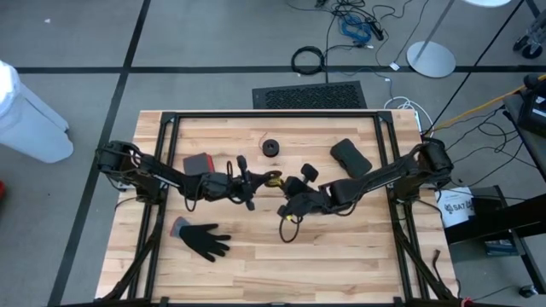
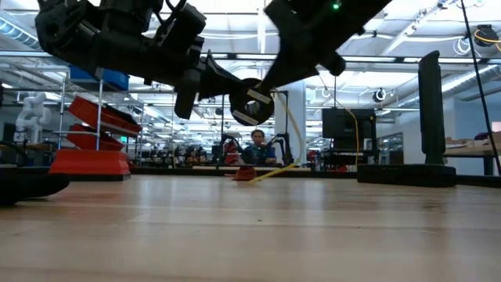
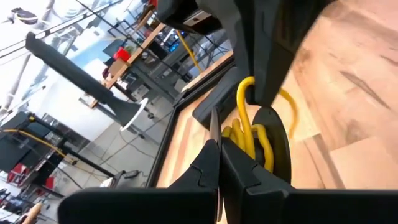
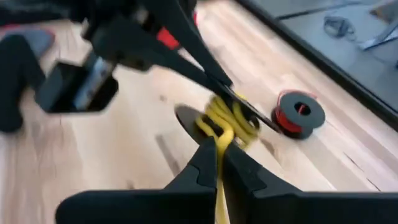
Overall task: Coil cords
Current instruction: Coil the yellow wire into the spool
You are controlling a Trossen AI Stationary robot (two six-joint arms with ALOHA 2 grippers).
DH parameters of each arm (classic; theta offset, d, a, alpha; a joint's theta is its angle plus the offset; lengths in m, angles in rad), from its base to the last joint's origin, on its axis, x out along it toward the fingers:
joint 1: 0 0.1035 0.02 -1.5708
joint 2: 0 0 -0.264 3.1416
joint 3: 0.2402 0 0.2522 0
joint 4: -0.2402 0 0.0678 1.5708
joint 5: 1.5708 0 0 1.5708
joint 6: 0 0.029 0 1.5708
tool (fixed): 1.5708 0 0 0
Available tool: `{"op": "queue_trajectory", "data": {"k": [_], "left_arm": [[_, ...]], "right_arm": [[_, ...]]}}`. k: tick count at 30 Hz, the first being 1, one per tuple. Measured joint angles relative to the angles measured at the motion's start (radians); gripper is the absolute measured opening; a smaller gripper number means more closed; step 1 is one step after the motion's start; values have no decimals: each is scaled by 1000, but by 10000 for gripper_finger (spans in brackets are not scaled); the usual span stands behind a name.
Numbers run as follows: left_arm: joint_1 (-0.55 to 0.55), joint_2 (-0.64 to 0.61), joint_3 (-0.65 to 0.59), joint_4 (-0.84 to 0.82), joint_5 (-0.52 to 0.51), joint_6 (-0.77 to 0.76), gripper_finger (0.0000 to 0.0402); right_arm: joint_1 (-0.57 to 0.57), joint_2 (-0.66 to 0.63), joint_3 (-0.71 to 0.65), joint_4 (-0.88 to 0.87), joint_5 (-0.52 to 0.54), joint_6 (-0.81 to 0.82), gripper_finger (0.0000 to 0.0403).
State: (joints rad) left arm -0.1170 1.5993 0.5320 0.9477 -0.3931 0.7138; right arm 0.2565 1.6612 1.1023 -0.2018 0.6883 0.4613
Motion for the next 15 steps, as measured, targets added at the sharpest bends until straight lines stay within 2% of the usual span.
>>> {"op": "queue_trajectory", "data": {"k": [2,7,15], "left_arm": [[-9,0,0,7,11,-11,0],[-19,-19,2,15,64,-89,0],[-28,-54,1,-1,136,-190,0]], "right_arm": [[0,-23,0,-63,-36,-17,0],[1,-57,1,-180,-42,-63,0],[2,-63,3,-210,-42,-192,0]]}}
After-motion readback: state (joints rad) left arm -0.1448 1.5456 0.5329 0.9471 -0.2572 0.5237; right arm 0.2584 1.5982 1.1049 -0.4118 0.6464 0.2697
